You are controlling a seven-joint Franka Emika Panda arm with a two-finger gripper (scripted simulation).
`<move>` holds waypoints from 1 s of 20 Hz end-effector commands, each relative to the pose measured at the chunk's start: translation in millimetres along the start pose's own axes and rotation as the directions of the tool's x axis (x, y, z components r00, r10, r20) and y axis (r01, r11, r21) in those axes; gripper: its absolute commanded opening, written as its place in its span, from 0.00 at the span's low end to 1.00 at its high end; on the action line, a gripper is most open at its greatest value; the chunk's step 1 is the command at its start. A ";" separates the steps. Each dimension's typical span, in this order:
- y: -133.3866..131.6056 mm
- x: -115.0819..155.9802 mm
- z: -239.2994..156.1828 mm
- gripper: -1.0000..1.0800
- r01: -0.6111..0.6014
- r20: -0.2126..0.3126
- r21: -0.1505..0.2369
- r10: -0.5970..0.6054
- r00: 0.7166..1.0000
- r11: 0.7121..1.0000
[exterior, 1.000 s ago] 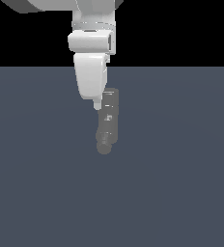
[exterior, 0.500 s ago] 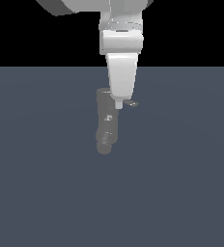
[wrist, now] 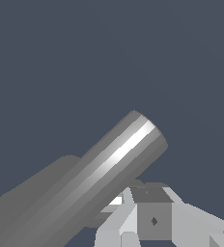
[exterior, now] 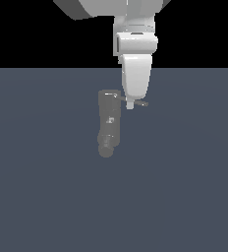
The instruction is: Turn on the faucet by rotating a designated handle.
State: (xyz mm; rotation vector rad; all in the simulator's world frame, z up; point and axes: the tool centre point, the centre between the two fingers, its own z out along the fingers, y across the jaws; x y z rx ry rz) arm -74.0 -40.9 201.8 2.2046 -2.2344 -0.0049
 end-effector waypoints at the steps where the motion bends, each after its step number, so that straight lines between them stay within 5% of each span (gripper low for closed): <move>1: -9.6 11.0 0.1 0.00 -0.007 0.000 0.005 0.007 1.000 1.000; 20: -58.0 68.7 -0.3 0.00 -0.026 0.000 0.004 0.026 1.000 1.000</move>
